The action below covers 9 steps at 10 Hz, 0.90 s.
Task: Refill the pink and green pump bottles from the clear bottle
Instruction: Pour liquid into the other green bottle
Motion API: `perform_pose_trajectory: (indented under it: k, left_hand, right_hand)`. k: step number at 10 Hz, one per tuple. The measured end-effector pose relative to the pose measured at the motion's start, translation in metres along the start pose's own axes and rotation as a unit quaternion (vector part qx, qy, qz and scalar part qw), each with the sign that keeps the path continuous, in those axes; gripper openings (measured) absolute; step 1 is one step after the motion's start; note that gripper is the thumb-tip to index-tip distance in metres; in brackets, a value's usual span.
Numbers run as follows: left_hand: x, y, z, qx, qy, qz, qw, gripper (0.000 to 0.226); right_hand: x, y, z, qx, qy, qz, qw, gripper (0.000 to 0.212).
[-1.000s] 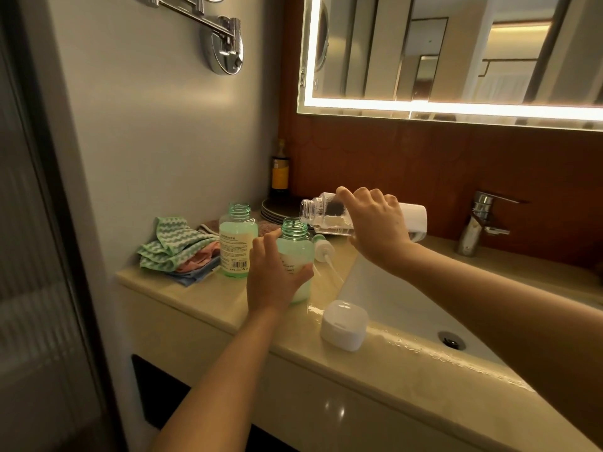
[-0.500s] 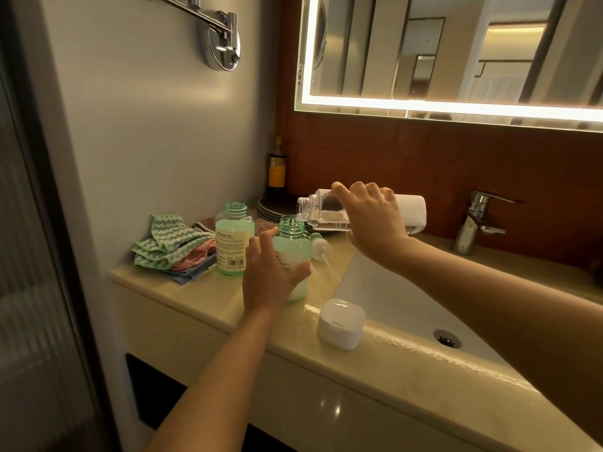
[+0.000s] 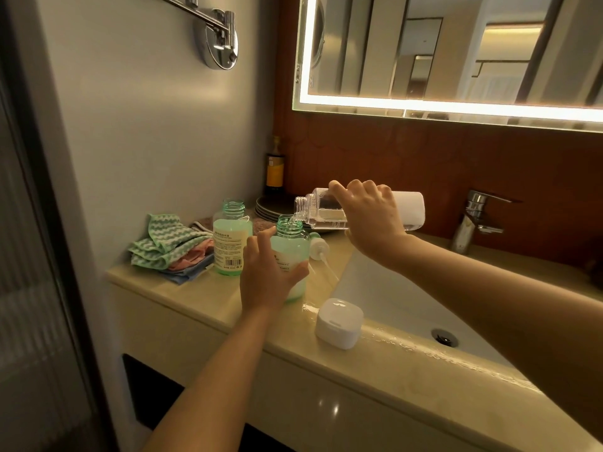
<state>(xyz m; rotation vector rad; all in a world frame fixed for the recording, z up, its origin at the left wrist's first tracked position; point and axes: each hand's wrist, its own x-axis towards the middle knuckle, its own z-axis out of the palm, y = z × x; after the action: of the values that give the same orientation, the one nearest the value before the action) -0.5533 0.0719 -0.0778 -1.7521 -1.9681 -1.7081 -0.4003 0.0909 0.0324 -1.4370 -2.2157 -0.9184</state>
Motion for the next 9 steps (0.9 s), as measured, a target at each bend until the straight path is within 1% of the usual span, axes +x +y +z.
perform_pose_trajectory:
  k: [9]
  left_hand:
    - [-0.0004, -0.0009, 0.0020, -0.006, 0.006, 0.000, 1.000, 0.078]
  right_hand:
    - [0.0018, -0.0010, -0.0001, -0.009, -0.003, -0.003, 1.000, 0.063]
